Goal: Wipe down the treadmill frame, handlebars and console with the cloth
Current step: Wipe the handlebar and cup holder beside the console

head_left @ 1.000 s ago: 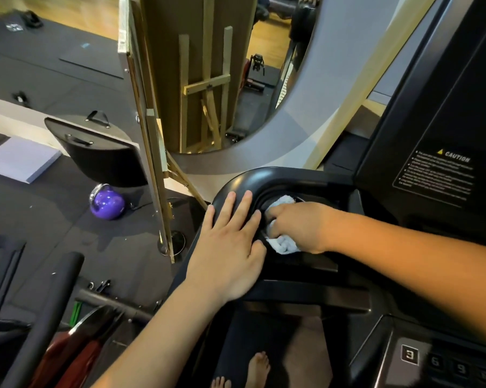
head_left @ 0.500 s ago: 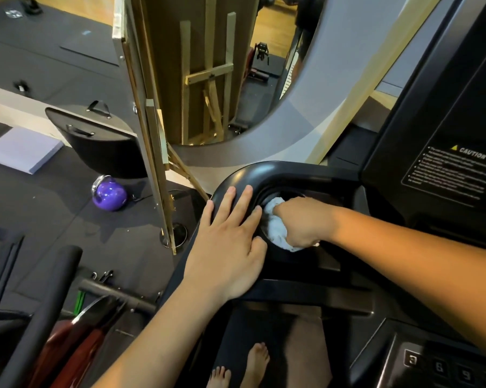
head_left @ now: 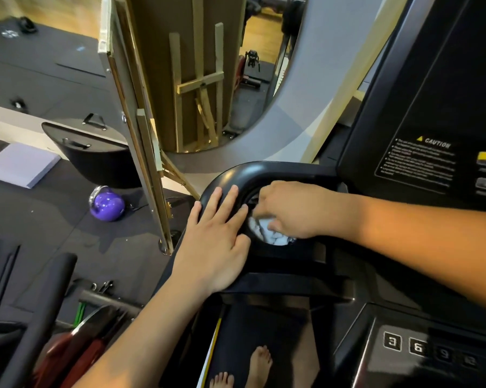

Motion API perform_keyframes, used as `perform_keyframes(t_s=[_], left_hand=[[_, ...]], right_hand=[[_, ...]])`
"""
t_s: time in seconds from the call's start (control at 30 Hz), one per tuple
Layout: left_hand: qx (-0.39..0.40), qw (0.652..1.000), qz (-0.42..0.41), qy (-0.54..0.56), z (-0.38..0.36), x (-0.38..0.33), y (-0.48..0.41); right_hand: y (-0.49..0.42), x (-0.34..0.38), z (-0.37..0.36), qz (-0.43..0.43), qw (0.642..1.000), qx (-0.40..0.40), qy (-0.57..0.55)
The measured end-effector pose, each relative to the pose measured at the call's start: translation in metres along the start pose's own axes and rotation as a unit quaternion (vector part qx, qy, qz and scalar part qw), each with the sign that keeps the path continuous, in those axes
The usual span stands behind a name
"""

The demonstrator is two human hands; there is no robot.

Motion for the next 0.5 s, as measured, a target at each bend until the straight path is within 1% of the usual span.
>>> perform_keyframes(t_s=[0.03,0.07,0.1,0.13,0.2,0.23,0.3,0.4,0.43,0.5], left_hand=[[0.004,1.000,-0.001,-0.005,0.000,-0.001,0.000],[0.011,1.000,-0.002,-0.014,-0.002,-0.001,0.000],[0.021,0.999,-0.007,-0.026,-0.003,-0.003,0.001],[0.032,0.999,-0.015,-0.035,-0.005,-0.004,0.001],[0.048,0.998,-0.026,-0.038,-0.008,-0.004,0.001],[0.050,0.998,-0.029,-0.036,-0.008,-0.004,0.001],[0.037,0.998,-0.033,-0.023,-0.006,-0.003,0.001],[-0.012,0.999,-0.015,0.042,0.003,-0.001,0.000],[-0.024,0.998,-0.012,0.057,0.004,-0.001,0.000],[-0.032,0.997,-0.010,0.065,0.006,0.000,0.001]], right_hand=[[0.004,-0.007,0.006,-0.059,0.996,-0.001,-0.066],[0.006,-0.012,0.004,-0.106,0.990,0.013,-0.097],[0.008,-0.017,-0.001,-0.145,0.981,0.047,-0.121],[0.006,-0.018,-0.011,-0.175,0.969,0.097,-0.147],[-0.005,-0.009,-0.036,-0.209,0.940,0.188,-0.191],[-0.012,-0.005,-0.042,-0.226,0.931,0.203,-0.200],[-0.025,-0.008,-0.050,-0.238,0.938,0.176,-0.181],[-0.031,-0.019,-0.059,-0.223,0.962,0.085,-0.132],[-0.030,-0.019,-0.062,-0.204,0.969,0.078,-0.119],[-0.025,-0.017,-0.066,-0.166,0.975,0.107,-0.104]])
Point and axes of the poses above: each hand's wrist, its own y-axis away from the middle knuckle, its own z-axis out of the back of the hand, x = y × z, the point moved 10 cm from there along -y, towards the middle knuckle, and after that the axes turned 9 degrees about -z, right-handed, at the moved point
